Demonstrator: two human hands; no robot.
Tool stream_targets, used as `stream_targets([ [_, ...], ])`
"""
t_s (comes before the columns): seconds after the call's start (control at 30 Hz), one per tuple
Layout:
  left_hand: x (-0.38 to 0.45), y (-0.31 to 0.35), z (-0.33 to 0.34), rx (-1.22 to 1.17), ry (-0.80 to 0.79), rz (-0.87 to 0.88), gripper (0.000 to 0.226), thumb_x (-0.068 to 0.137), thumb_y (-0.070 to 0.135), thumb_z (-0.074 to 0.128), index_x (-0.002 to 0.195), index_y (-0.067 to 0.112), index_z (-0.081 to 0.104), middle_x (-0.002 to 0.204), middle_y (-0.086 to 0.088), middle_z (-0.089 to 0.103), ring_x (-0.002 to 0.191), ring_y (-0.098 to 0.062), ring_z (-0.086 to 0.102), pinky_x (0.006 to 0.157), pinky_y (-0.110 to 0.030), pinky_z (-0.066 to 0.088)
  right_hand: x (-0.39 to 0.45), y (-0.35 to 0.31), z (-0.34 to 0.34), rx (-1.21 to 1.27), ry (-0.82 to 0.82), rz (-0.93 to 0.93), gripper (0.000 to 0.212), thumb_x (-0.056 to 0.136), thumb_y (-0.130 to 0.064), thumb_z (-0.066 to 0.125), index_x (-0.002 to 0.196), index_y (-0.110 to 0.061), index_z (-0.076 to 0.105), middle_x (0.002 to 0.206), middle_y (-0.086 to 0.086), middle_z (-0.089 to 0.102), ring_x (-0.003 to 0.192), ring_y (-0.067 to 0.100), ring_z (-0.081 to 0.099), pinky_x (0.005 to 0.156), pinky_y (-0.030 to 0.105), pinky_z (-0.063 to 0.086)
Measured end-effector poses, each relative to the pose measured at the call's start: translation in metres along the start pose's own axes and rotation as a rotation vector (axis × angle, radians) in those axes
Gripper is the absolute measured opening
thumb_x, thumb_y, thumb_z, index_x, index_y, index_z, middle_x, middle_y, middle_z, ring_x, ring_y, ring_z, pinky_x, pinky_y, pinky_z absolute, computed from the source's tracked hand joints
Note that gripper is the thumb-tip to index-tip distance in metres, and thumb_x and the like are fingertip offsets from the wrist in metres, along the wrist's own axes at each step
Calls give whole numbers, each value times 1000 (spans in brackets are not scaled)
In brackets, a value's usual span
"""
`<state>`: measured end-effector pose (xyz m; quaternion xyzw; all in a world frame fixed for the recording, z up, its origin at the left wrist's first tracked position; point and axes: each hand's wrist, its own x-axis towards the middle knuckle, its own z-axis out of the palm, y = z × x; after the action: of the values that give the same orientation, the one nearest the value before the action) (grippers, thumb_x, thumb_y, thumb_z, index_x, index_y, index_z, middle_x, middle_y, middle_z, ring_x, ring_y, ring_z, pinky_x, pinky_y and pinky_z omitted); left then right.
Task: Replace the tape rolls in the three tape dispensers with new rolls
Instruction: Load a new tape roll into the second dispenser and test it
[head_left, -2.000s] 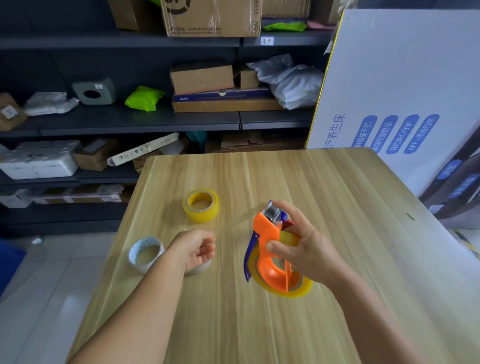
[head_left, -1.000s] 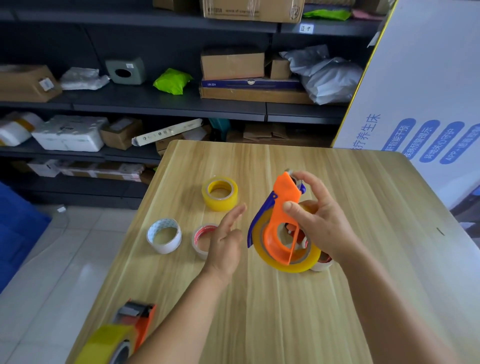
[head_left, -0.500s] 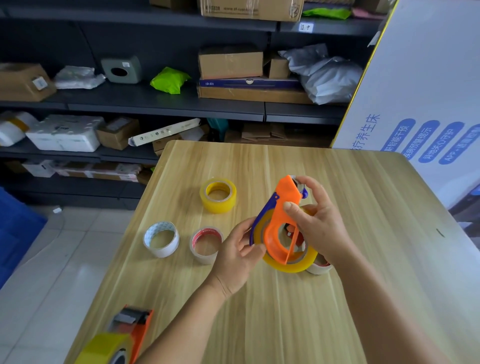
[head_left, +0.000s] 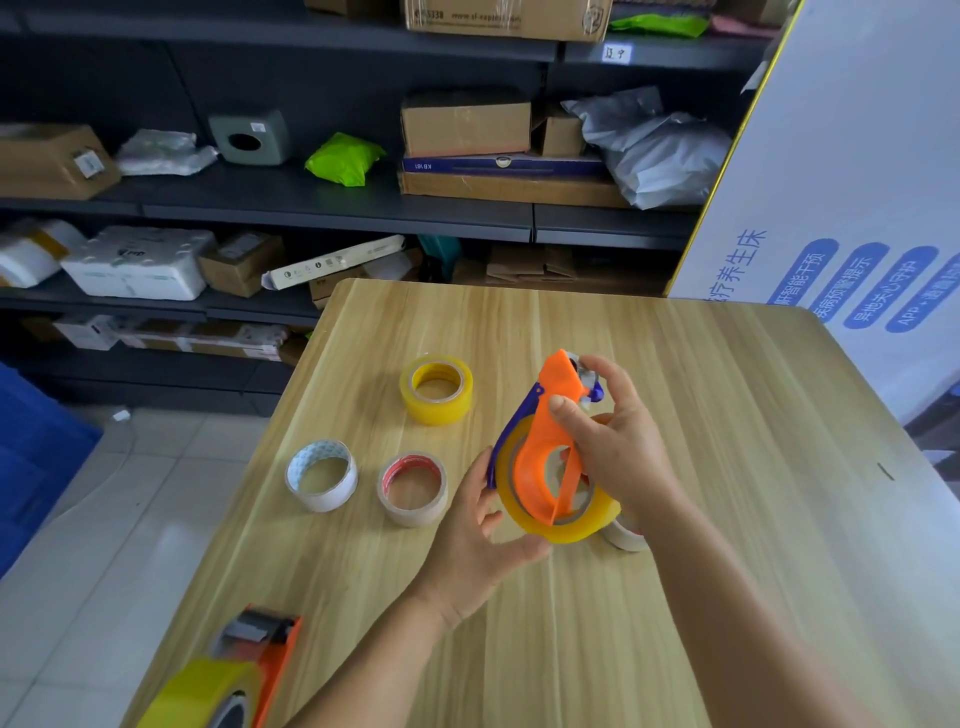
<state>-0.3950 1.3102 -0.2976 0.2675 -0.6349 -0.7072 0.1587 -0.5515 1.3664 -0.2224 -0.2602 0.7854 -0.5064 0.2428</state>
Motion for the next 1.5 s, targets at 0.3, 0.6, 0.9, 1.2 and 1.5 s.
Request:
stream_targets([
  [0.3, -24, -16, 15, 42, 170, -24, 121, 60, 28, 84, 149, 40, 3, 147, 11, 38, 126, 3, 46, 102, -21, 44, -5, 7, 24, -60, -47, 93, 53, 83, -52, 64, 130, -45, 40, 86, -15, 59, 84, 20, 67, 79, 47, 57],
  [0.6, -52, -26, 15, 77, 358, 48, 106, 53, 44, 90, 142, 39, 32, 137, 3, 50, 125, -16, 52, 101, -46, 47, -30, 5, 44, -144, -155, 138, 53, 89, -48, 57, 136, -35, 38, 106, -7, 54, 109, 23, 58, 95, 41, 46],
  [0.9, -117, -45, 1, -127, 317, -84, 84, 52, 33, 81, 128, 37, 45, 110, 13, 69, 100, -1, 65, 75, -17, 53, -81, 13, 76, -133, -321, 256, 72, 85, -44, 58, 147, -43, 20, 131, -1, 54, 111, 23, 56, 97, 41, 48],
  [1.2, -204, -79, -26, -195, 287, -156, 69, 64, 30, 81, 128, 22, 54, 120, -5, 68, 115, -24, 62, 100, -43, 47, -168, 25, 112, -82, -347, 313, 86, 87, -44, 60, 150, -44, 2, 141, -4, 45, 108, 21, 49, 88, 37, 45],
  [1.5, -238, -94, -29, -379, 304, -302, 64, 54, 49, 77, 111, 21, 66, 106, 6, 72, 106, -11, 60, 90, -25, 41, -219, 45, 137, 114, -285, 510, 85, 83, -22, 55, 152, -33, 7, 143, 4, 41, 115, 29, 55, 98, 51, 47],
])
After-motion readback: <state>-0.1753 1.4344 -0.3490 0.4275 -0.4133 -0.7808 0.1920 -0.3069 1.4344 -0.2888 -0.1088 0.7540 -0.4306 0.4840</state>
